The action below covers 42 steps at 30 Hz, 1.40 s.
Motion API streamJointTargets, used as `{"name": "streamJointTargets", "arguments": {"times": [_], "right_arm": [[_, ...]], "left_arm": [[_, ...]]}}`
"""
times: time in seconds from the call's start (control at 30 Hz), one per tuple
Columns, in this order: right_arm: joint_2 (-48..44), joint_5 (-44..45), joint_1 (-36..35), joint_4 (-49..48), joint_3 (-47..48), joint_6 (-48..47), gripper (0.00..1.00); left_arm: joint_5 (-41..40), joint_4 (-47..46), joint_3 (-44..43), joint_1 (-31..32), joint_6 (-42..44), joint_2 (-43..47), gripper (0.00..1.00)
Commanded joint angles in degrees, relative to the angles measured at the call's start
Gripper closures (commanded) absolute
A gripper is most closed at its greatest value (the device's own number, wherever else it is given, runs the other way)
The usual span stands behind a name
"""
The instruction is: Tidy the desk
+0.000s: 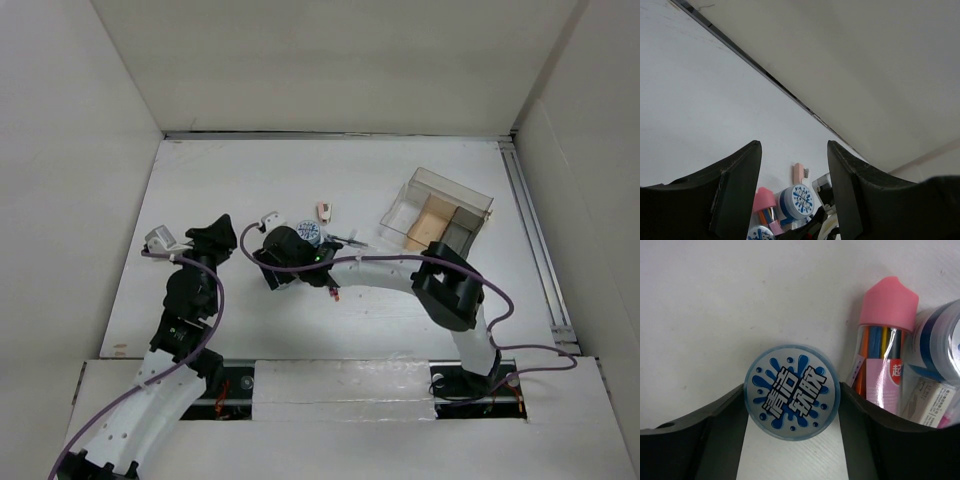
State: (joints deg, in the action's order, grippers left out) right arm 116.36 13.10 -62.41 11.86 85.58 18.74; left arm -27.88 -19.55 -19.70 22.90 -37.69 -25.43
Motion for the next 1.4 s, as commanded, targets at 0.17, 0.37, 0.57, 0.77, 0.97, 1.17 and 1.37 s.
{"name": "streamJointTargets", "arguments": {"times": [0.17, 0.37, 0.57, 0.77, 0.97, 1.17, 1.37], "right_arm": [[-3.3, 1.7, -0.7, 0.1, 3.2, 1.4, 0.59], [-19.5, 2.4, 3.0, -9.2, -2.9, 2.4, 0.58], [-27.8, 9.7, 18.8, -11.0, -11.3, 9.6, 0.58], [-30.4, 10.5, 34.7, -12.0, -16.2, 10.6, 0.58], [-25.4, 10.4, 40.4, -5.7, -14.4, 10.5, 0.57], [-21.4, 10.5, 42.4, -2.6, -13.2, 10.2, 0.56], [-17.4, 10.0, 44.5, 0.3, -9.6, 9.6, 0.55]], "left_arm": [[-1.5, -0.3, -1.3, 0.2, -1.3, 1.3, 0.48], [-1.1, 0.0, -1.7, 0.8, -1.4, 1.5, 0.48], [2.7, -2.3, -1.0, 0.8, -1.7, 0.2, 0.48], [8.8, -6.5, -0.6, 0.8, -2.3, -4.2, 0.48], [12.6, -10.5, -1.3, 0.8, -1.2, -11.0, 0.49], [20.6, -13.4, -2.8, 0.8, -1.5, -20.8, 0.51], [21.6, -13.7, -2.5, 0.8, -1.7, -20.6, 0.52]]}}
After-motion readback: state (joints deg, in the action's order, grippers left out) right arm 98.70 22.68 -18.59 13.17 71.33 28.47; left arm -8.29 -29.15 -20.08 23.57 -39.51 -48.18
